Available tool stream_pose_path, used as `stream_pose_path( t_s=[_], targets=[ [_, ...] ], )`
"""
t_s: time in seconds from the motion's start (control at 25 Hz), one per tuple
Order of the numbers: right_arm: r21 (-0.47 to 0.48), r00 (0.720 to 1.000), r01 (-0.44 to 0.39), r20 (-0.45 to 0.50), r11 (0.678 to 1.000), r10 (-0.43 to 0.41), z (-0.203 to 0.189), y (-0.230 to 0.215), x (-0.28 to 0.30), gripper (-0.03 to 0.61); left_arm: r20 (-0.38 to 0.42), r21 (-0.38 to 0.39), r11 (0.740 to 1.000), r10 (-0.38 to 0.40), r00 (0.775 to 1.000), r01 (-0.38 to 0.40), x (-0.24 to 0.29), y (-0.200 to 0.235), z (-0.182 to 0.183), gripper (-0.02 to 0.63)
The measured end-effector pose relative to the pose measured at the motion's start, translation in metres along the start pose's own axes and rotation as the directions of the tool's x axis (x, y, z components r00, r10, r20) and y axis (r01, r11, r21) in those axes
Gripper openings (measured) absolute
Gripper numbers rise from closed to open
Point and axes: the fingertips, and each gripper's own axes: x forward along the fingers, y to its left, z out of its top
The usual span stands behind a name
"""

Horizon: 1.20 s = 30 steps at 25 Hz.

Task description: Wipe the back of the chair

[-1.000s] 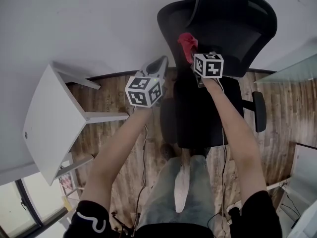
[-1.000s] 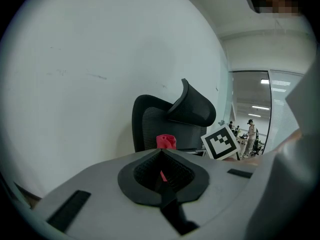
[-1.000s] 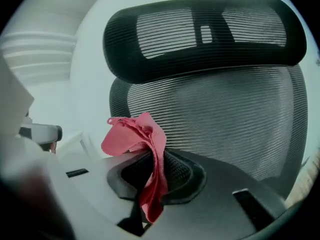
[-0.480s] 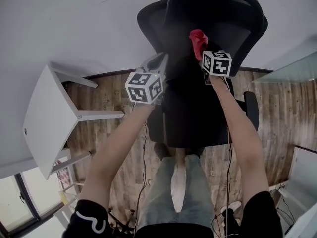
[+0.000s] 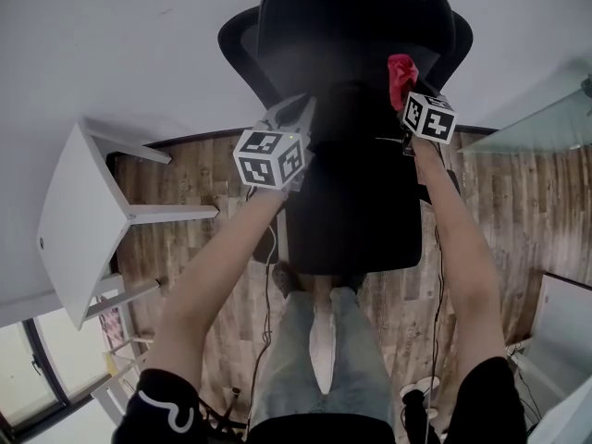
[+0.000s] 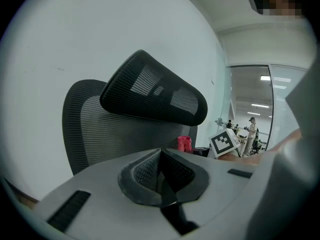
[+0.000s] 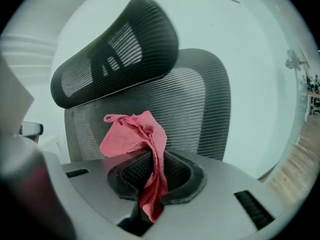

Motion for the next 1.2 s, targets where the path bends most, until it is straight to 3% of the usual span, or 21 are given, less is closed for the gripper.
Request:
stream_pose_path(
  t_s=[0.36,0.6,0.76,0.92,1.2],
  targets=[
    [0.104,0.992,0.125,-0.008,0.987,-0.125,-0.007,-0.092,-0.027,0.066,-0.009,-0.002,1.000,0.001,1.000,-0.001,0.013,-0.022,-0.008,0.023],
    [0.135,0.988,0.152,-0.010,0.979,-0.152,-0.017,-0.104,-0.042,0.066,-0.018,-0.018,1.000,0.015,1.000,-0.015,0.005,-0.018,-0.015,0.023],
    [0.106,0.995,0.095,0.003,0.990,-0.096,-0.017,-0.073,-0.042,0.066,-0.020,-0.036,0.999,0.034,0.999,-0.034,-0.004,-0.006,-0.020,0.023],
    [0.090,1.000,-0.030,0.006,0.995,0.030,-0.023,-0.017,-0.031,0.066,-0.021,-0.052,0.997,0.060,0.998,-0.061,-0.020,0.012,-0.026,0.023],
    [0.051,0.971,-0.237,-0.022,0.970,0.238,-0.038,0.112,-0.009,0.066,-0.013,-0.093,0.987,0.132,0.991,-0.132,-0.065,0.070,-0.033,0.023]
  ],
)
